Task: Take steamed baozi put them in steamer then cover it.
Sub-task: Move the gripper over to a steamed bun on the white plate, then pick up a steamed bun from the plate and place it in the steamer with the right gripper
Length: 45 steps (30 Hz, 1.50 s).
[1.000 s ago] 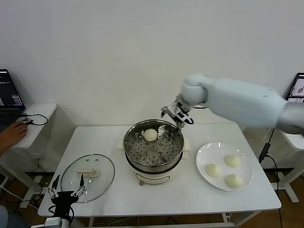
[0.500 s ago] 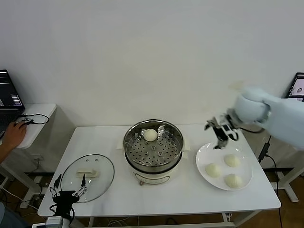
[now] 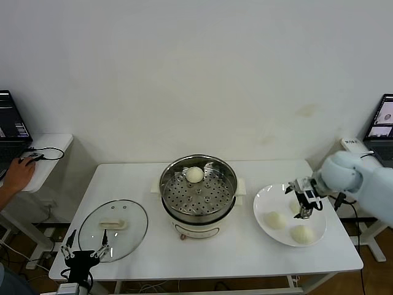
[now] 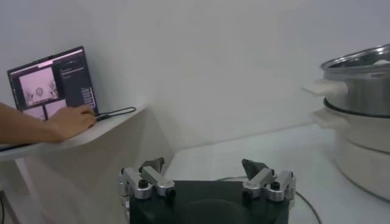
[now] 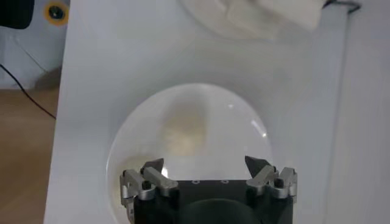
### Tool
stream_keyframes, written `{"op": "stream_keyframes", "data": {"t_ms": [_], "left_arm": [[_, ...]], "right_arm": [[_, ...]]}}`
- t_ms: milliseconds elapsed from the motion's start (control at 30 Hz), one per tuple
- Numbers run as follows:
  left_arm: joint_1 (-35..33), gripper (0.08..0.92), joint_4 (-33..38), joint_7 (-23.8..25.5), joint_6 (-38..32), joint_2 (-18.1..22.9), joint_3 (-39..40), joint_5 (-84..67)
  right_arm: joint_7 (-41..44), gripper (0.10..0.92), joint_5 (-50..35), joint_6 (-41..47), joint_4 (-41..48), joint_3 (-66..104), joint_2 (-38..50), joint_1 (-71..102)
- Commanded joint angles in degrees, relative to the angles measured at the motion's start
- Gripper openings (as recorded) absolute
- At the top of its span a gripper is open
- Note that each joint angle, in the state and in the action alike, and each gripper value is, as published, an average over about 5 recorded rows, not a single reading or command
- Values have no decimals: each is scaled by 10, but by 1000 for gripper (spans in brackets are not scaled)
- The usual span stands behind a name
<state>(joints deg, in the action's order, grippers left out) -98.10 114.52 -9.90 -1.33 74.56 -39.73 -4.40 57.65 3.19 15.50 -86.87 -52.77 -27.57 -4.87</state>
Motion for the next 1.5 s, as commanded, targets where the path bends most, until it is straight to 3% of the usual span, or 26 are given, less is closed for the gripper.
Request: {"op": "stream_keyframes", "data": {"t_ms": [33,733,1100,1500], "left_arm": [[-7,823,2,0,0,0,-10,0],[4,823,-13,0,-1,-3,-15,-2],[6,823,-16,-1,-3,0,-15,-2],[3,823,-7,-1,-2,-1,-13,-1]], "right_arm": [[-5,823,44,-15,78,83,-57,119],[-10,822,65,-19,131,84,-125,129],[2,663,68,-21,129,87,-123,125],[29,619,13,-5,47,53,-60,18]]}}
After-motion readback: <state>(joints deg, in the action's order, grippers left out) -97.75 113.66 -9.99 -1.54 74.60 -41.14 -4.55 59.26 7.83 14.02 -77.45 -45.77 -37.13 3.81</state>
